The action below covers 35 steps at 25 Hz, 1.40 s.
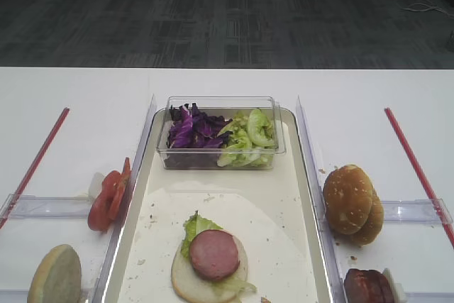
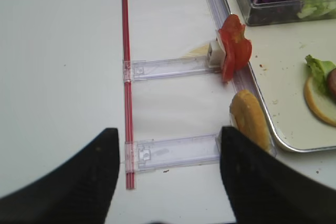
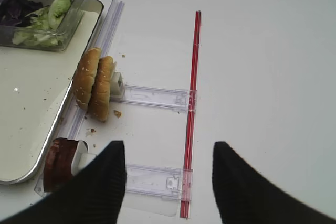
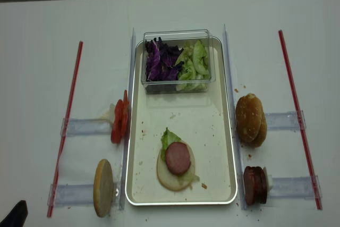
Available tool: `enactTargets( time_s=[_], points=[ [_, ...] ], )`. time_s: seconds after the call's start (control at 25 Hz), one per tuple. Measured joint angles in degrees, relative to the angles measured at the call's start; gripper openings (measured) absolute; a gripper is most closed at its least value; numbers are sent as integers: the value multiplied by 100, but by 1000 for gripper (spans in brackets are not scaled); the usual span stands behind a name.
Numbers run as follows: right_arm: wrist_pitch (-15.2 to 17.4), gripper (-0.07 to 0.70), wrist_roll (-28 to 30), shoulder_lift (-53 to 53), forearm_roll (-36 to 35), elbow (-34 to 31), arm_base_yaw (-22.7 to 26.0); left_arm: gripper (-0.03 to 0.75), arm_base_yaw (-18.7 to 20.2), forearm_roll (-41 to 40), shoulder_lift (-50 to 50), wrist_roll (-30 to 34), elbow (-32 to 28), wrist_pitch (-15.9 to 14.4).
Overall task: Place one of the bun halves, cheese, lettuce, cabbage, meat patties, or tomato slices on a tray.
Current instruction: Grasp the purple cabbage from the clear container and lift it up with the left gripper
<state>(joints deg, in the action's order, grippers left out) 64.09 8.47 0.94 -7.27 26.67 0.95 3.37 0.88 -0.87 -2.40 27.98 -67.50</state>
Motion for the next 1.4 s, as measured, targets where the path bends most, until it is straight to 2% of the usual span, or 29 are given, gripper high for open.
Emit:
enactTargets(
  time_s=[1.4],
  points=[
    [10,387,10,0,0,0,0,428,0,0,0,0,0,0]
  ],
)
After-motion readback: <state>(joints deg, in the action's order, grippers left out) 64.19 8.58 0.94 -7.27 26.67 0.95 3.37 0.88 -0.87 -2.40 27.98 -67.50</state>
